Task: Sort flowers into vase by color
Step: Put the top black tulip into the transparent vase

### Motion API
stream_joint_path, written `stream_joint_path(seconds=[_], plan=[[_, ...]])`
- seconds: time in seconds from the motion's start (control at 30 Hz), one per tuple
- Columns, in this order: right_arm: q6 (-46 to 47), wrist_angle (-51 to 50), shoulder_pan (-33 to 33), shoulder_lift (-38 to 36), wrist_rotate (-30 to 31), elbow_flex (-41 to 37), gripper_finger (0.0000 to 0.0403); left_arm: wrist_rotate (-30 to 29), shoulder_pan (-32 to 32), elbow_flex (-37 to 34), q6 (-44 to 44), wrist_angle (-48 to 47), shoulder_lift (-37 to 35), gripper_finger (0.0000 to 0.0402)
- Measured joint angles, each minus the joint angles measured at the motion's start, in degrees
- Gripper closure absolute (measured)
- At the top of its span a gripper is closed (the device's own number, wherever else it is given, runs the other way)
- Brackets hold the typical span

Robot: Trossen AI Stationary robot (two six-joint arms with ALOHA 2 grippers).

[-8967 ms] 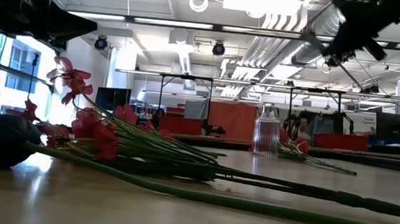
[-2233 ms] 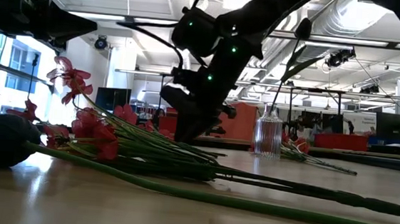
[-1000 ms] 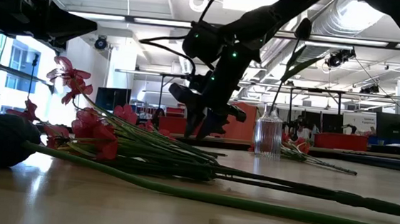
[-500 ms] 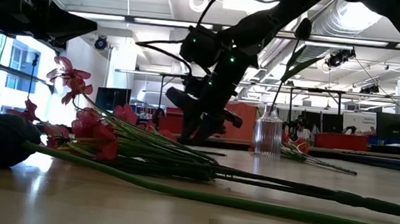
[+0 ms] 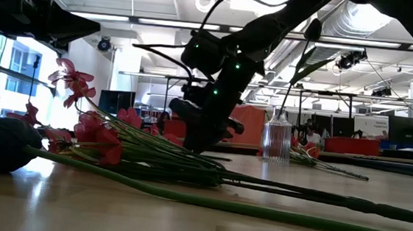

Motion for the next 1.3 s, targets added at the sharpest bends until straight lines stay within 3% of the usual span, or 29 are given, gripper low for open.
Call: stream_joint_path(seconds=[0.13, 0.3, 0.53, 0.8, 0.9, 1.13, 1.3], plan=[[-3.30, -0.92, 0.24, 0.43, 0.42, 0.11, 0.0293, 0.00, -0.01, 0.00, 0.02, 0.01, 0.00, 0.0402], [-5.77, -1.85, 0.22, 0.44, -0.82, 0.15, 0.0390, 0.00, 0.01, 0.00, 0.01, 0.05, 0.00, 0.0401], [-6.96, -3.85, 0.11, -1.22, -3.52, -0.09, 0.0400, 0.00, 0.00, 0.00, 0.00, 0.03, 0.00, 0.0402], [-13.03, -9.68, -0.70, -10.58, -6.66, 0.44, 0.0402, 0.00, -0.01, 0.00, 0.00, 0.03, 0.00, 0.0402], [-14.67, -14.88, -1.94, -13.45, -10.55, 0.96, 0.0402, 0.04, -0.01, 0.00, 0.00, 0.03, 0.00, 0.0402], [-17.48, -39.25, -4.88, -15.44, -20.18, 10.74, 0.0402, 0.02, -0.01, 0.00, 0.00, 0.00, 0.00, 0.0402], [-18.81, -42.17, -5.32, -15.51, -30.58, 18.83, 0.0403, 0.02, 0.01, 0.00, 0.00, 0.03, 0.00, 0.0401]])
